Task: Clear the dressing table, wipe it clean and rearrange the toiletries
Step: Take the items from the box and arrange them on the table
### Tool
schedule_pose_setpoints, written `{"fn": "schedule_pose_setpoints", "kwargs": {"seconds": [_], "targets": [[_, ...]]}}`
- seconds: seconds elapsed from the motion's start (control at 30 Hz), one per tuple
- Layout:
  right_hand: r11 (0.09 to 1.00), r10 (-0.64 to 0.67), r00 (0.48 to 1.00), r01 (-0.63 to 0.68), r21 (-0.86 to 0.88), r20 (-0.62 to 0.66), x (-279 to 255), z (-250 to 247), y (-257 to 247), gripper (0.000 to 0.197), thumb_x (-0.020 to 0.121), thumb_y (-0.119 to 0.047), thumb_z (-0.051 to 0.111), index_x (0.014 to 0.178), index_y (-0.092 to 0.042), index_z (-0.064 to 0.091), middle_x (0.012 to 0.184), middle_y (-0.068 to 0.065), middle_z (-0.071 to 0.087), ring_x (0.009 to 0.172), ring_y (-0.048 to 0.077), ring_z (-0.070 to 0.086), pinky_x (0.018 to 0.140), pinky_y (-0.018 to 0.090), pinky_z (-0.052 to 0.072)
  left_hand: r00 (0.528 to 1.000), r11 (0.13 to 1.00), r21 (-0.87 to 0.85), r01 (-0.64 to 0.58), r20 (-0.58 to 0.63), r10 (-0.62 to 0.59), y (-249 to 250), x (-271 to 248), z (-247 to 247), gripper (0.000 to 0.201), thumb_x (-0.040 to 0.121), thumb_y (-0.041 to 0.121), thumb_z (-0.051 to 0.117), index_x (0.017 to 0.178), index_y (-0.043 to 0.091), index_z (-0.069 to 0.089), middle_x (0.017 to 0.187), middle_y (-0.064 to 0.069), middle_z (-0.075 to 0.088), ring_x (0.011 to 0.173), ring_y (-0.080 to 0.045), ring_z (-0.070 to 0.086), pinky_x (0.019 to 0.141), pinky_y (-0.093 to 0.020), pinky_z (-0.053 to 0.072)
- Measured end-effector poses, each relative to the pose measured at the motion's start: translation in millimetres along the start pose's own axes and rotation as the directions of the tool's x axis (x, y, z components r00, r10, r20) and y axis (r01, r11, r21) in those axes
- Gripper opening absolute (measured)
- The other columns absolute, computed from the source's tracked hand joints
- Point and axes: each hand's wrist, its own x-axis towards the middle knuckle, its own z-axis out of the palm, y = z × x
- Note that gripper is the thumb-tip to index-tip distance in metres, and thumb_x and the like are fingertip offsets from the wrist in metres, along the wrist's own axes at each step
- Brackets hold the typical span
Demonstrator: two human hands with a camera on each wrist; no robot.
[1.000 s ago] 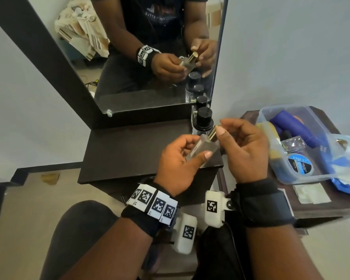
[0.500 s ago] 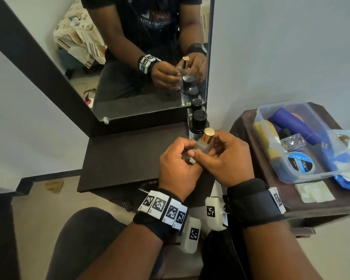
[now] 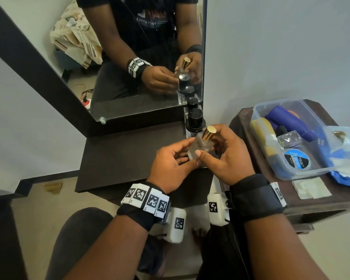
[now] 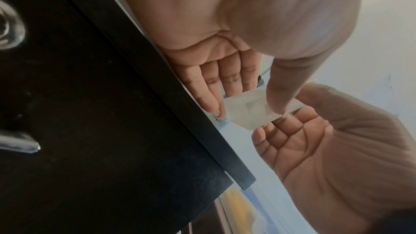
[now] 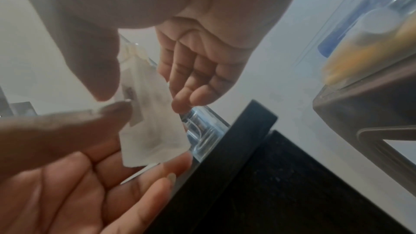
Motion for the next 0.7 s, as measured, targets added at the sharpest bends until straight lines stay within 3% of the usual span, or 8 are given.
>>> {"fn": "schedule_pose_setpoints", "kwargs": {"seconds": [0.13, 0.23, 0.37, 0.43, 0.57, 0.7], "targets": [[0.999, -0.028, 0.999, 0.027, -0.037, -0.028, 1.7, 2.7, 0.6, 0.051, 0.084, -0.006, 0.079, 0.13, -0.017, 0.06, 0.112, -0.01, 0.072, 0.104, 0.004, 0.071, 0.09, 0.028, 0.06, 0.988, 1.0, 0.015, 0.011, -0.154, -0.008, 2.8, 0.8, 9.3, 0.049, 0.076, 0.003, 0.091, 0.122, 0.009, 0.073, 0.103, 0.0, 0.081, 0.093, -0.015, 0.079, 0.082, -0.036, 0.065], [0.999, -0.038, 0.999, 0.036, -0.034, -0.038, 1.7, 2.3, 2.5, 0.048, 0.086, -0.001, 0.078, 0.128, -0.017, 0.061, 0.115, -0.012, 0.072, 0.105, 0.002, 0.07, 0.093, 0.025, 0.058, 0.975, 0.996, 0.084, -0.013, -0.219, 0.032, 0.5, 2.5, 14.3, 0.036, 0.078, 0.009, 0.09, 0.112, 0.012, 0.077, 0.091, 0.003, 0.081, 0.079, -0.013, 0.079, 0.072, -0.034, 0.066], [0.999, -0.039, 0.999, 0.039, -0.006, -0.011, 1.5, 2.0, 6.1, 0.041, 0.088, 0.002, 0.076, 0.12, -0.02, 0.063, 0.114, -0.016, 0.07, 0.108, 0.001, 0.069, 0.094, 0.021, 0.056, 0.962, 0.986, 0.159, -0.044, -0.26, 0.085, -5.0, 2.9, 15.4, 0.035, 0.081, 0.013, 0.089, 0.114, 0.014, 0.078, 0.091, 0.008, 0.08, 0.08, -0.005, 0.077, 0.072, -0.024, 0.063], [0.999, -0.035, 0.999, 0.035, -0.031, -0.012, 2.2, 0.3, 8.8, 0.04, 0.089, -0.001, 0.075, 0.119, -0.024, 0.063, 0.113, -0.013, 0.071, 0.108, 0.002, 0.069, 0.094, 0.022, 0.057, 0.954, 0.976, 0.205, -0.069, -0.274, 0.125, -8.8, 2.4, 16.5, 0.035, 0.083, 0.012, 0.088, 0.116, 0.014, 0.077, 0.094, 0.009, 0.08, 0.083, -0.003, 0.077, 0.074, -0.024, 0.064], [0.987, -0.053, 0.997, 0.045, -0.156, -0.049, 1.9, -4.4, 10.6, 0.046, 0.089, -0.007, 0.078, 0.12, -0.038, 0.063, 0.109, -0.026, 0.065, 0.101, -0.005, 0.066, 0.087, 0.012, 0.053, 0.937, 0.964, 0.253, -0.079, -0.31, 0.158, -12.8, 1.6, 19.1, 0.035, 0.084, 0.016, 0.088, 0.117, 0.013, 0.076, 0.096, 0.007, 0.079, 0.085, -0.003, 0.076, 0.076, -0.028, 0.065], [0.991, 0.033, 0.998, -0.038, -0.131, -0.045, 2.5, -0.9, 11.5, 0.056, 0.088, -0.003, 0.077, 0.122, -0.043, 0.06, 0.113, -0.022, 0.067, 0.097, 0.0, 0.069, 0.084, 0.019, 0.059, 0.927, 0.97, 0.231, -0.081, -0.34, 0.159, -12.4, 1.8, 20.8, 0.034, 0.083, 0.013, 0.089, 0.114, 0.012, 0.075, 0.096, 0.007, 0.078, 0.085, -0.002, 0.076, 0.075, -0.024, 0.064]]}}
